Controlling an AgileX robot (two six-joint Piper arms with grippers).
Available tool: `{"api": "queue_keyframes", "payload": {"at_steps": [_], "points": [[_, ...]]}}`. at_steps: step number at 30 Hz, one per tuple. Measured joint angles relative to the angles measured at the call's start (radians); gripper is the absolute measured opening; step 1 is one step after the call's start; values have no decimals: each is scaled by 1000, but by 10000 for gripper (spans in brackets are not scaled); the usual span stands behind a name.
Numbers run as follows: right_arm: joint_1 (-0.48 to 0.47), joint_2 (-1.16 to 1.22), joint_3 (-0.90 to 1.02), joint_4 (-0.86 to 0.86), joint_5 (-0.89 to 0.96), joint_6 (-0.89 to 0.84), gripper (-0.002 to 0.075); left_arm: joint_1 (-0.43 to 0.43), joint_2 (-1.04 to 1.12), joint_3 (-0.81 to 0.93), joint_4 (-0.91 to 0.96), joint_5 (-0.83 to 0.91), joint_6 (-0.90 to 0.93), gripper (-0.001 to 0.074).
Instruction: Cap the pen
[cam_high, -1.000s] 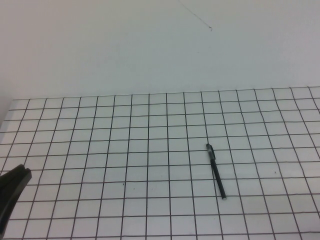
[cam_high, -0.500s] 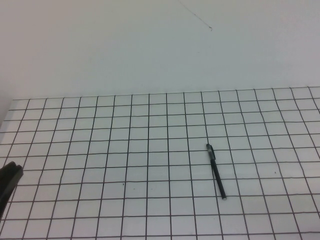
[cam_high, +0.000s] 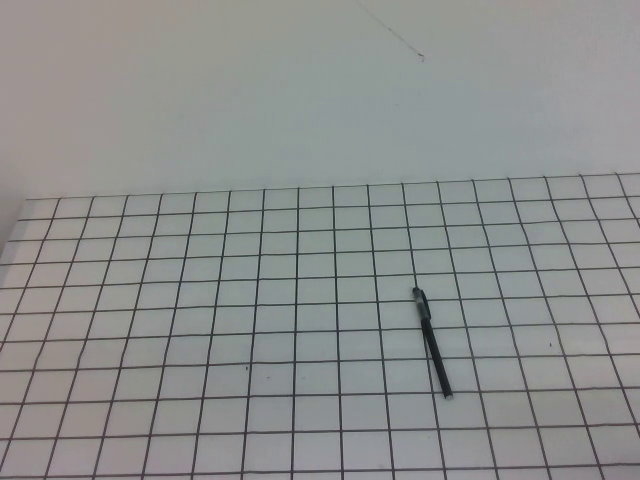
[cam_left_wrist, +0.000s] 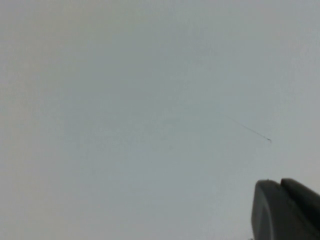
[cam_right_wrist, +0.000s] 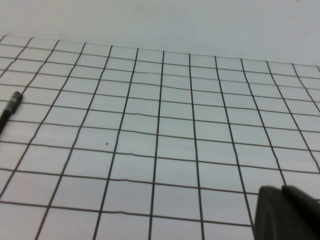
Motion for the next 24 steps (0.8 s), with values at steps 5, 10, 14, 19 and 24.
{"api": "queue_keyframes", "payload": {"at_steps": [5, 10, 14, 19, 24], "points": [[0, 0, 0, 0, 0, 0, -3, 90, -20, 13, 0, 0, -47, -1], [0, 0, 0, 0, 0, 0, -3, 108, -20, 13, 0, -40, -49, -1], [0, 0, 0, 0, 0, 0, -3, 108, -20, 28, 0, -39, -56, -1], [0, 0, 0, 0, 0, 0, -3, 112, -20, 59, 363, 32, -473, -1], [0, 0, 0, 0, 0, 0, -3, 113, -20, 61, 1231, 185, -1422, -1]]}}
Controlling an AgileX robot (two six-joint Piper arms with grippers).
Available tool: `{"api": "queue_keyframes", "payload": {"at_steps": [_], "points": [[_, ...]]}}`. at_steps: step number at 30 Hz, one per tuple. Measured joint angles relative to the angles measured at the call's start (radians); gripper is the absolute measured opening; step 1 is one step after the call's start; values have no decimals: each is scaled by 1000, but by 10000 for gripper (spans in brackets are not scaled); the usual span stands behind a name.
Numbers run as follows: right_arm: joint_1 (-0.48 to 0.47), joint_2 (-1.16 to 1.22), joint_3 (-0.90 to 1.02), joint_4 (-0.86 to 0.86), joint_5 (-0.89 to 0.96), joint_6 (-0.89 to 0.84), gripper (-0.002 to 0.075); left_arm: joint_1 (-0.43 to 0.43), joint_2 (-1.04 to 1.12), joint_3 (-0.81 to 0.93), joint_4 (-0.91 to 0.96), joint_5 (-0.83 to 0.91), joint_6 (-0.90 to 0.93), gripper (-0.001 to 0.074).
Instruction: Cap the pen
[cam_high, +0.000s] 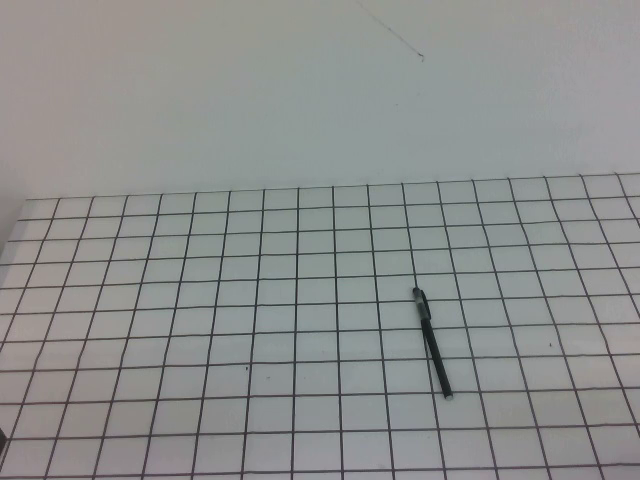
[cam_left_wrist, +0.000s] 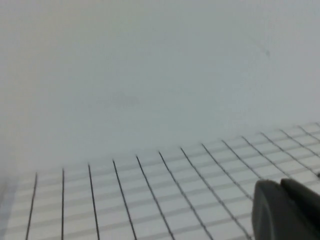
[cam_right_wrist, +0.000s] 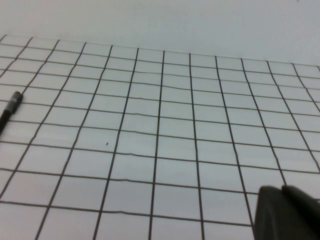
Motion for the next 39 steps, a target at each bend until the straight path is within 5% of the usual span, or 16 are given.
{"api": "queue_keyframes", "payload": {"at_steps": [5, 23, 33, 39], "points": [[0, 0, 0, 0, 0, 0, -3, 0, 0, 57, 277, 113, -376, -1], [0, 0, 0, 0, 0, 0, -3, 0, 2, 137, 326, 151, -411, -1], [0, 0, 0, 0, 0, 0, -3, 176, 2, 137, 340, 152, -411, -1], [0, 0, 0, 0, 0, 0, -3, 185, 2, 137, 340, 123, -380, -1]]}}
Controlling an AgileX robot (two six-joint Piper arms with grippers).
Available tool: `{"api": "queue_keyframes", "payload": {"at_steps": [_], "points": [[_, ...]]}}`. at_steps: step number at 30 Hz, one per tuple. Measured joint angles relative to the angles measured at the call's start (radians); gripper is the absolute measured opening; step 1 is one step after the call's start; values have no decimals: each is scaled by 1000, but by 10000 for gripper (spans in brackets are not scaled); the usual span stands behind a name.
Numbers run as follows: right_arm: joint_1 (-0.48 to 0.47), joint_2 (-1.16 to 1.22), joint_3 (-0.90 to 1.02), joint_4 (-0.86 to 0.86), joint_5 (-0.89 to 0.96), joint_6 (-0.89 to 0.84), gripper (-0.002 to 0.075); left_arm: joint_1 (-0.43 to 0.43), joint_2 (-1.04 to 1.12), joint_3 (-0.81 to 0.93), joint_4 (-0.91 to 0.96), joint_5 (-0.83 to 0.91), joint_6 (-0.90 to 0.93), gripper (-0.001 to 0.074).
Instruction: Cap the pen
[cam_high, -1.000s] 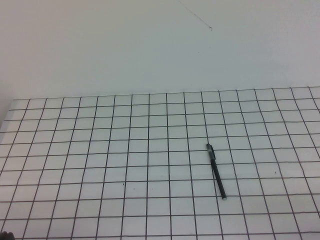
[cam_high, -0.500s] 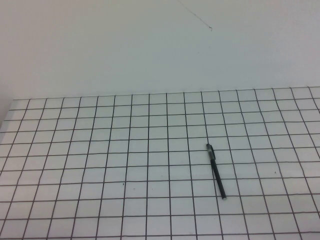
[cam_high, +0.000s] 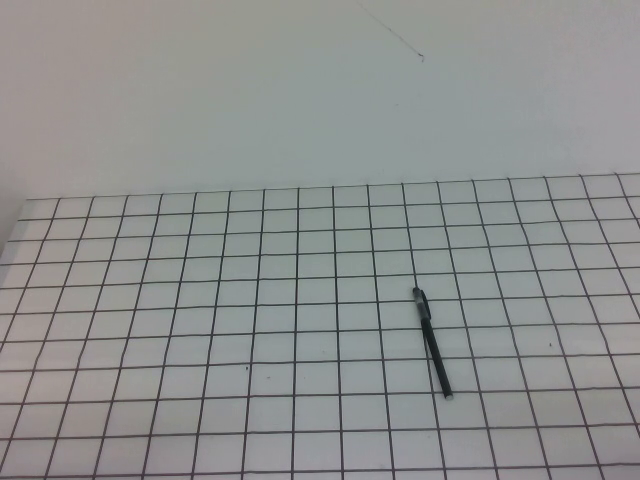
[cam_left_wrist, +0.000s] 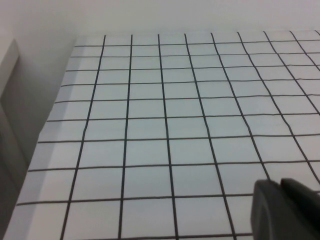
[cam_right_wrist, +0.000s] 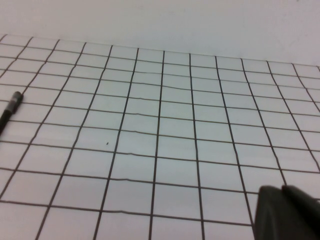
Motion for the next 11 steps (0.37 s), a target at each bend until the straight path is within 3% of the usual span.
{"api": "queue_keyframes", "payload": {"at_steps": [11], "points": [[0, 0, 0, 0, 0, 0, -3, -39, 0, 0, 0, 28, 22, -1]]}}
